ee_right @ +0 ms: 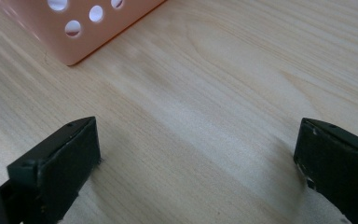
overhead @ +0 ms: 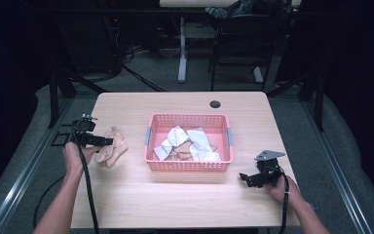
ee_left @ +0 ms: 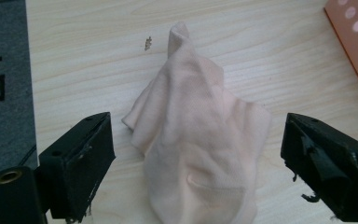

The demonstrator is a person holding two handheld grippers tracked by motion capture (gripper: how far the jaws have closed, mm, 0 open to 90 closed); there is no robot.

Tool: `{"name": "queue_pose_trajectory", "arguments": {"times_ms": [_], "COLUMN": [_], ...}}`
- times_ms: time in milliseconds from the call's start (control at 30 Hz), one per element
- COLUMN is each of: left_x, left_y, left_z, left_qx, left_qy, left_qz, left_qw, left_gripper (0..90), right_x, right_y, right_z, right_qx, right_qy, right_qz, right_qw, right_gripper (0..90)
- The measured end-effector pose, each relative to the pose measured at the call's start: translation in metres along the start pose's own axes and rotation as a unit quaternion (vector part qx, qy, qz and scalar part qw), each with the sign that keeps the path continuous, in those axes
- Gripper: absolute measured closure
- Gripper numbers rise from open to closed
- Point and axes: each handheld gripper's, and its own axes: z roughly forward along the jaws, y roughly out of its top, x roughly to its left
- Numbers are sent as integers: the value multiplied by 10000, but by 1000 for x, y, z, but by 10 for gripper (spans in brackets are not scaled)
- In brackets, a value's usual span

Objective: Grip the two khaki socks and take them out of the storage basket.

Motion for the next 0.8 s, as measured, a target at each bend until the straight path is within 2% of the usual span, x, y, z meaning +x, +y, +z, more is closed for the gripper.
{"name": "queue_pose_trajectory", "arguments": {"times_ms": [167,300,667,800], "left_x": [-4,-5,-4,-2], "left_y": [-10,-21,-65,-73], "left_z": [-7,-12,-16,-11], "left_qx": [-76,-147,-193,-62], "left_qy": [43,87,251,223], "left_qz": [78,45,-70,-67], "left_qw": [9999,9998,9995,9997], "left_gripper": [29,4,0,0], "right_x": [0,0,0,0], "right_y": [0,0,0,0], "right_z": [0,0,0,0], "right_qx": [-7,0,-7,-2], "right_qy": [-6,-1,-4,2], "right_qz": [5,-1,6,1], "right_qw": [10000,10000,10000,10000], "right_gripper": [0,0,0,0]}}
